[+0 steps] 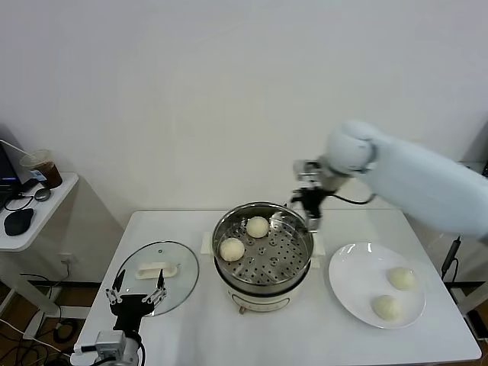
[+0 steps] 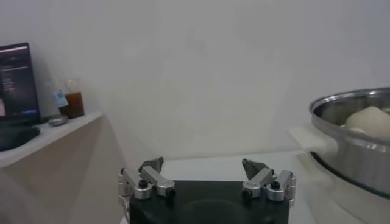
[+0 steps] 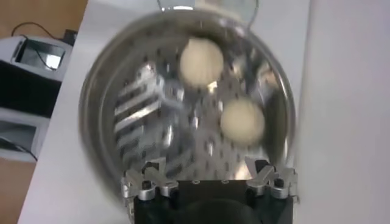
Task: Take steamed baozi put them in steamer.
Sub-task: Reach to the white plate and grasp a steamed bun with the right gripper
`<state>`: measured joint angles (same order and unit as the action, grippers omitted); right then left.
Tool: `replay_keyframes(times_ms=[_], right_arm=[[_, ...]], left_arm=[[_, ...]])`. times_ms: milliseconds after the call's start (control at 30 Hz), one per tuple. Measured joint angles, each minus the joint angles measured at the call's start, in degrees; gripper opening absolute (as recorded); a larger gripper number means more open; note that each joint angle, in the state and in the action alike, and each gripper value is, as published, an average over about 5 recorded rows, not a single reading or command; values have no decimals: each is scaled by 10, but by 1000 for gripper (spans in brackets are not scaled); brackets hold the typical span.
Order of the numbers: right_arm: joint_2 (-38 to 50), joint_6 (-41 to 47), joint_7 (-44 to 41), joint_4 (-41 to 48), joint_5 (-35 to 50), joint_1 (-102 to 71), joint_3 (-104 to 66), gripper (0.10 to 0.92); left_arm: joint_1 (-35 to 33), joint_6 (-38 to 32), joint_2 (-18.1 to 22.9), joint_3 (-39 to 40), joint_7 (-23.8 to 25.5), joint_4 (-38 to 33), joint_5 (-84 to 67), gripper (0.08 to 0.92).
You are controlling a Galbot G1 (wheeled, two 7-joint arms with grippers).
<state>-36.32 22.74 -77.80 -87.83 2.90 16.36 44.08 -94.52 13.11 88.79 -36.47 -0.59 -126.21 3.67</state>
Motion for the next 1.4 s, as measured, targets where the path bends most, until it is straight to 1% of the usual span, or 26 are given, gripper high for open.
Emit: replay_keyframes(times_ms=[200, 467, 767, 1000, 1400], right_arm=[[90, -39, -13, -31, -46, -84, -57, 823], [139, -73, -22, -43, -112, -178, -91, 823], [144, -93, -25, -36, -171, -257, -106, 823], [128, -100, -20, -10, -207, -309, -141, 823], [107, -107, -18, 26, -235, -358, -172, 823]], left_arm=[[-7, -1, 0, -5, 0, -1, -1, 823], [-16, -3, 5, -5, 0, -1, 0, 823], [-11, -4, 6, -9, 1, 8, 0, 823], [-7, -3, 7, -6, 4, 12, 1, 823], [-6, -3, 8, -6, 5, 14, 6, 823]])
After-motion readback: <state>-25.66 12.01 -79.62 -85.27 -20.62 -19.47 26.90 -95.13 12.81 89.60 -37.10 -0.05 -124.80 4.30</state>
